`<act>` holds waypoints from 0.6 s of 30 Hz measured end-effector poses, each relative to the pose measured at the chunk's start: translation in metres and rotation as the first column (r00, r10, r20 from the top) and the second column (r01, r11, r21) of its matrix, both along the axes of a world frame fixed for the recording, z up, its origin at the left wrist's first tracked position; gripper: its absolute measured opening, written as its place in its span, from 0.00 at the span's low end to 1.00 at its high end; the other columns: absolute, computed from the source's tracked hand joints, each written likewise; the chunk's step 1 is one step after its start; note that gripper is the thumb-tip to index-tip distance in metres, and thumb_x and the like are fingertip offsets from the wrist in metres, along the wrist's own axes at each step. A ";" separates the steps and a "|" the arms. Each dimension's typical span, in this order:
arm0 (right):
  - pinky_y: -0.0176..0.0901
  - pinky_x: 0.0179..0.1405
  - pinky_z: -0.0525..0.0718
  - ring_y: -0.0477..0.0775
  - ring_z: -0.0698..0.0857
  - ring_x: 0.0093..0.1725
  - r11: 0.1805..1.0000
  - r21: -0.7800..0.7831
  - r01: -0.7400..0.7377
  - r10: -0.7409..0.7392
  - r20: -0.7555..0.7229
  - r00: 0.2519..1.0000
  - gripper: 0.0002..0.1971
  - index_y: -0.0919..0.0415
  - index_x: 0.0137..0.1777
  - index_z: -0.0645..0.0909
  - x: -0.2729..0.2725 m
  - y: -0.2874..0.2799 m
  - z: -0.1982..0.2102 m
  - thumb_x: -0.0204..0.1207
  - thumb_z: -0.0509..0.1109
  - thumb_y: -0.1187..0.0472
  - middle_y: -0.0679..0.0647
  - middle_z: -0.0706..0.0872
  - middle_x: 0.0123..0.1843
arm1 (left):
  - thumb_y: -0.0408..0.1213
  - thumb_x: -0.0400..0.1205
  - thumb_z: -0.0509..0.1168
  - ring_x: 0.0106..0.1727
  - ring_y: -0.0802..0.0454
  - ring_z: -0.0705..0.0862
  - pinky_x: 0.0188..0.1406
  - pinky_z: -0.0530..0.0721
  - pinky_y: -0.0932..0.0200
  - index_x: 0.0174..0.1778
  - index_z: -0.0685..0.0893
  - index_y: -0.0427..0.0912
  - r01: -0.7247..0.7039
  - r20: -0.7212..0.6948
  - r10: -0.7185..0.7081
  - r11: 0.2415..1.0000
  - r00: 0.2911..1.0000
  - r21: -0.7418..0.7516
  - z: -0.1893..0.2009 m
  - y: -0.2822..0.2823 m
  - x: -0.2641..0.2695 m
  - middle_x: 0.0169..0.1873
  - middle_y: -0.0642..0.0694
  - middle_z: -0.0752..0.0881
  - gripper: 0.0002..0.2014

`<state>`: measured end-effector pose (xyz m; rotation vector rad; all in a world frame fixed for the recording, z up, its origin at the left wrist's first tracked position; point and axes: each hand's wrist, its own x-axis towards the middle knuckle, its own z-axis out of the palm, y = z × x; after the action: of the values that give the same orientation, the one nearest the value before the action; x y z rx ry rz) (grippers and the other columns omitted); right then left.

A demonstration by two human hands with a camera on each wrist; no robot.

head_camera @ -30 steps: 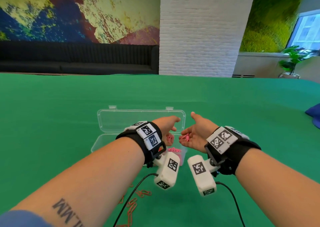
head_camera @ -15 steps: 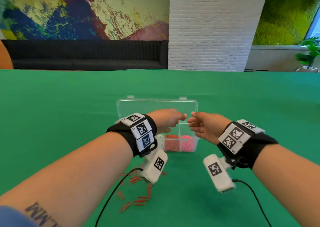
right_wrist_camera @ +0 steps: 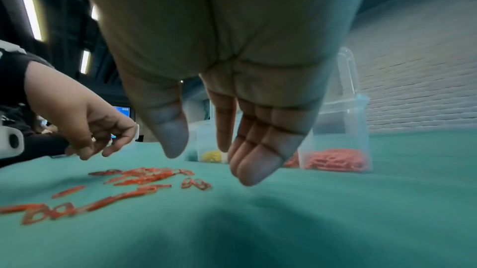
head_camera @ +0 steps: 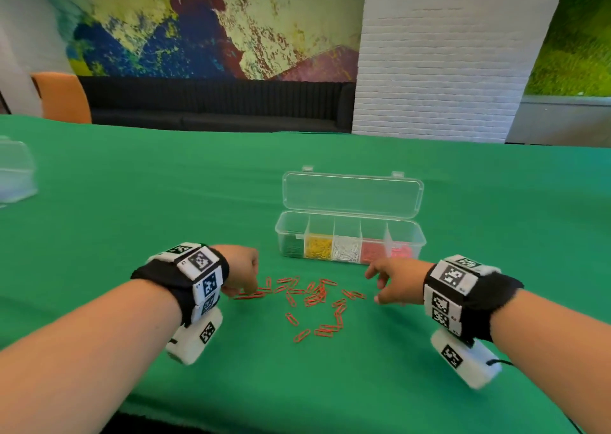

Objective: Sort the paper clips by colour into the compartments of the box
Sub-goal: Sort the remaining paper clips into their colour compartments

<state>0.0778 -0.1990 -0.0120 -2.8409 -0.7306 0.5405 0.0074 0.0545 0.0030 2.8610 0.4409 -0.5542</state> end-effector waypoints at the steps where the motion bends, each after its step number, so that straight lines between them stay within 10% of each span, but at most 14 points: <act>1: 0.36 0.53 0.77 0.47 0.77 0.45 1.000 -0.020 0.010 -0.010 0.003 1.000 0.25 0.54 0.72 0.71 0.000 0.003 -0.003 0.75 0.70 0.57 0.46 0.75 0.52 | 0.36 0.77 0.66 0.25 0.55 0.80 0.36 0.84 0.62 0.47 0.75 0.47 -0.004 -0.011 0.005 1.000 1.000 0.025 -0.003 0.003 -0.003 0.30 0.51 0.82 0.07; 11: 0.38 0.60 0.77 0.52 0.81 0.62 0.992 -0.109 -0.060 0.067 0.056 0.996 0.22 0.54 0.67 0.77 -0.007 0.037 -0.020 0.72 0.73 0.56 0.51 0.81 0.65 | 0.31 0.78 0.63 0.40 0.53 0.77 0.23 0.70 0.70 0.47 0.76 0.53 0.180 -0.019 -0.179 0.977 0.984 0.112 -0.019 -0.004 0.005 0.32 0.56 0.76 0.10; 18: 0.42 0.63 0.77 0.53 0.79 0.65 0.992 -0.029 -0.119 0.122 0.100 0.988 0.26 0.53 0.74 0.71 -0.009 0.058 -0.016 0.76 0.68 0.54 0.53 0.77 0.69 | 0.36 0.77 0.67 0.45 0.53 0.80 0.44 0.77 0.63 0.59 0.78 0.51 0.234 0.160 -0.216 0.966 0.963 -0.109 -0.023 -0.011 0.022 0.50 0.51 0.82 0.15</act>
<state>0.0686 -0.1410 -0.0282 -2.8771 -0.9246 0.4262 0.0294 0.0434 -0.0203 2.8199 0.0524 -0.3865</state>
